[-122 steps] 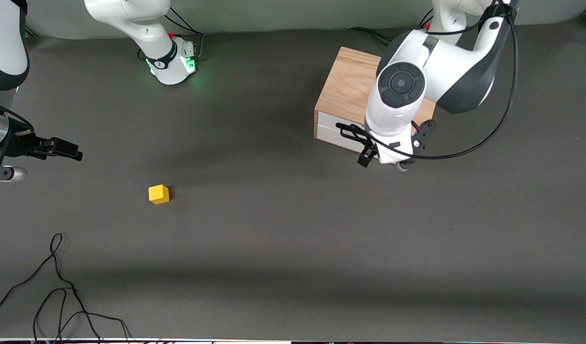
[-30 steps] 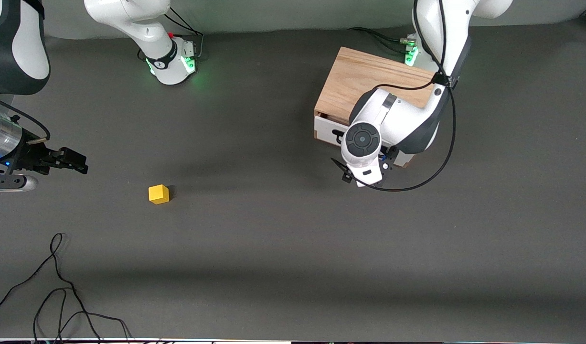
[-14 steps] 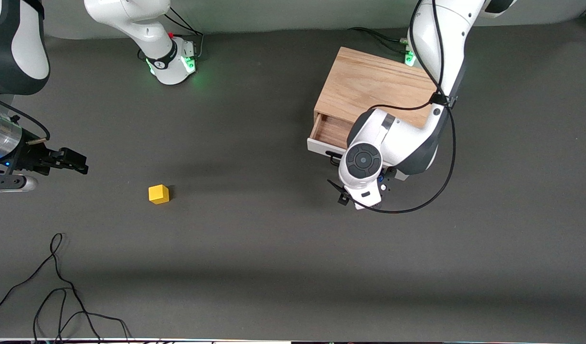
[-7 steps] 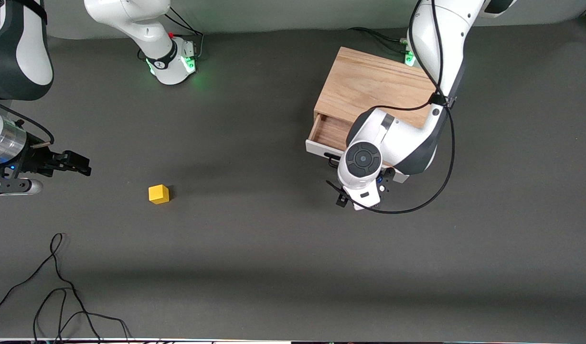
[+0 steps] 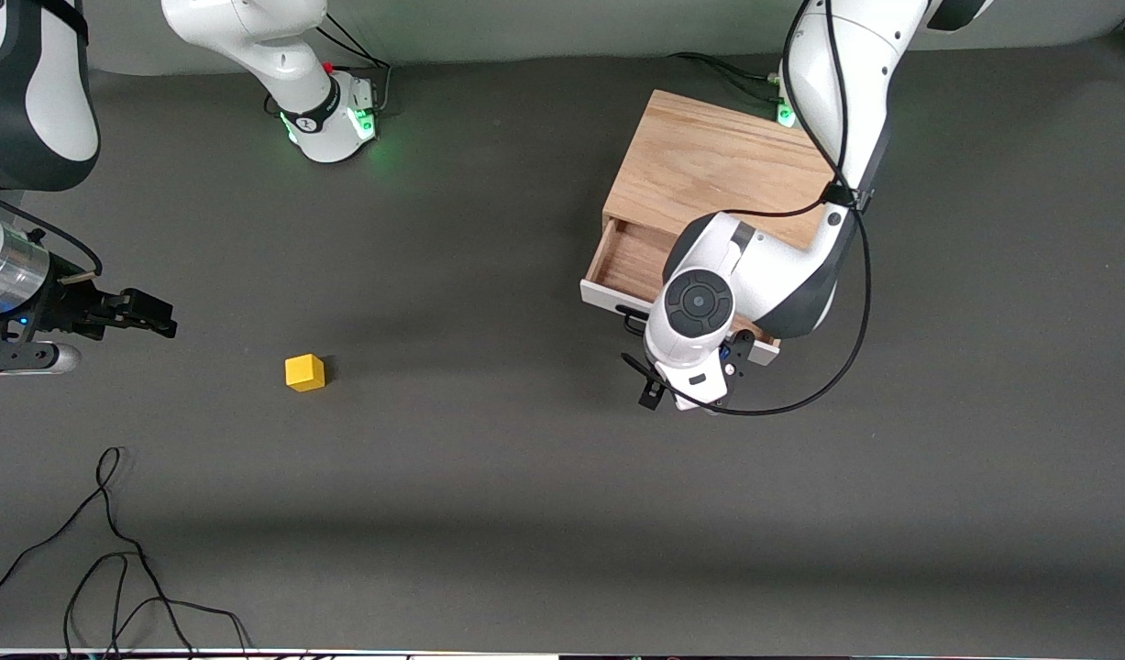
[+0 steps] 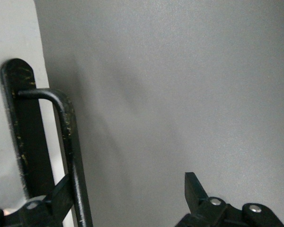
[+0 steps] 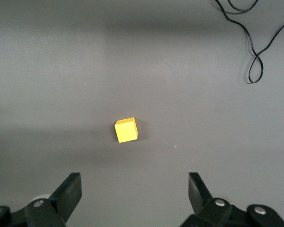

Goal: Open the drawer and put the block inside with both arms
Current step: 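Pull the drawer out of the box with the left gripper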

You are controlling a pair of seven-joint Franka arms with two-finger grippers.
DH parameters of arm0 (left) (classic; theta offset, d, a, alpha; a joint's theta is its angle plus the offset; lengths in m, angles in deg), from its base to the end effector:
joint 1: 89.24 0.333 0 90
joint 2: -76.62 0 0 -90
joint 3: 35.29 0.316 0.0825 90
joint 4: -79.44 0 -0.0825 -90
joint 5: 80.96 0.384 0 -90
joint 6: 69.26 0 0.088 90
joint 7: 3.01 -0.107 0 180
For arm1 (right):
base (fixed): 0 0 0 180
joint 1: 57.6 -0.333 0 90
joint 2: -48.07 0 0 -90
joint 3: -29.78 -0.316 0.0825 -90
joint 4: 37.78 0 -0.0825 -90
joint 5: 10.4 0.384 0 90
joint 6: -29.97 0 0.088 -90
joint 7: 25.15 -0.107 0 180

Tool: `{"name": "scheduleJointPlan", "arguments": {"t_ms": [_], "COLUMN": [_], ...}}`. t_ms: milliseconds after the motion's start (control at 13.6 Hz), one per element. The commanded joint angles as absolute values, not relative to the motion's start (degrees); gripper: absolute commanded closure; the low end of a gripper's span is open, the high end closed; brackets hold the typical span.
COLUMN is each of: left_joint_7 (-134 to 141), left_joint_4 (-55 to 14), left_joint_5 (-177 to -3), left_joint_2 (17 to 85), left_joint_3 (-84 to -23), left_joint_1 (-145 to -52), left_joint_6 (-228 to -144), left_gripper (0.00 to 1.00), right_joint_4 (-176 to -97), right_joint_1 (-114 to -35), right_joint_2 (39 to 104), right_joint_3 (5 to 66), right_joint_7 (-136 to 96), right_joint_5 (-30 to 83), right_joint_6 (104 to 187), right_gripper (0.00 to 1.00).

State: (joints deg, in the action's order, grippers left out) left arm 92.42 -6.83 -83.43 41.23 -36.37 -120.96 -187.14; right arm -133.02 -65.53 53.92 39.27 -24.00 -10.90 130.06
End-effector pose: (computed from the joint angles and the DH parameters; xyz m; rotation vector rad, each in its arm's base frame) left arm 0.5893 -0.3800 0.2991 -2.6296 -1.6443 0.1123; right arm 0.5927 -0.0130 0.5383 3.1165 -0.0076 -0.0260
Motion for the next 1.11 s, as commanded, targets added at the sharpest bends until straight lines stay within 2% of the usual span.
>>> {"name": "scheduleJointPlan", "arguments": {"t_ms": [0, 663, 1032], "left_joint_7": [92.6, 93.0, 92.5], "left_joint_4": [-1.3, 0.1, 0.3], "left_joint_5": [-82.4, -81.7, -81.1], "left_joint_2": [37.2, 36.8, 38.1], "left_joint_3": [-36.2, -36.1, -36.1], "left_joint_1": [-121.4, -121.4, -121.1], "left_joint_6": [-193.7, -196.7, -194.9], "left_gripper": [0.0, 0.0, 0.0], "right_joint_4": [-131.7, -131.6, -131.6], "right_joint_1": [-65.7, -65.7, -65.7], "right_joint_2": [54.4, 54.4, 54.4], "right_joint_3": [39.8, 39.9, 40.0], "right_joint_7": [-24.1, -24.1, -24.1], "right_joint_5": [-9.8, -9.8, -9.8], "right_joint_6": [129.8, 129.8, 129.6], "right_gripper": [0.0, 0.0, 0.0]}}
